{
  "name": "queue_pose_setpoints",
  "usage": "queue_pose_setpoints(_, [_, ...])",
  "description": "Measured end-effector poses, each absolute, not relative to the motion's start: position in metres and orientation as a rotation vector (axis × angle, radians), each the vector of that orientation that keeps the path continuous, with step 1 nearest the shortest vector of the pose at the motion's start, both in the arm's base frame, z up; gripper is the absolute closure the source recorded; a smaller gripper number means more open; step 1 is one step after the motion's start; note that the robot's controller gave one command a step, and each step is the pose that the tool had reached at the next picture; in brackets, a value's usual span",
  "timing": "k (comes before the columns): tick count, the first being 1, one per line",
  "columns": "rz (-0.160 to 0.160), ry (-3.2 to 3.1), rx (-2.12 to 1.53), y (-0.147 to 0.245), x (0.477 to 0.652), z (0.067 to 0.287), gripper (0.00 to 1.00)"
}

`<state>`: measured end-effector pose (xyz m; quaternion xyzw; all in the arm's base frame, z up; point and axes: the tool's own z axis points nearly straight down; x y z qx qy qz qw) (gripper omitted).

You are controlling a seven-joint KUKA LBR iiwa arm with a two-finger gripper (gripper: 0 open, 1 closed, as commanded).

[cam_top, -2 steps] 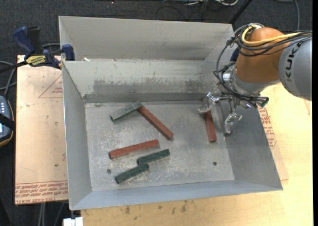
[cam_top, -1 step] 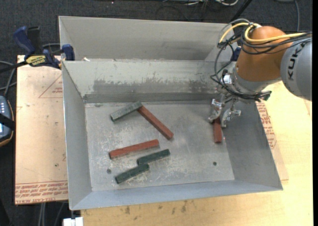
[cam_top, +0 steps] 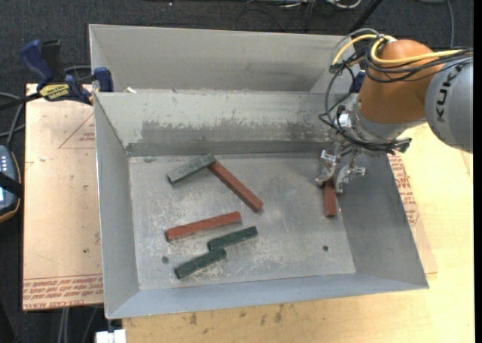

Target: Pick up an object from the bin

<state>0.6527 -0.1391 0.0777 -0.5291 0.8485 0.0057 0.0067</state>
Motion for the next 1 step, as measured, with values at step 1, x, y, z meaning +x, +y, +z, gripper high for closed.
queue_pose_setpoints(1, [0.0,2.629,-1.712,-0.1336,0.652,0.2016,1.0])
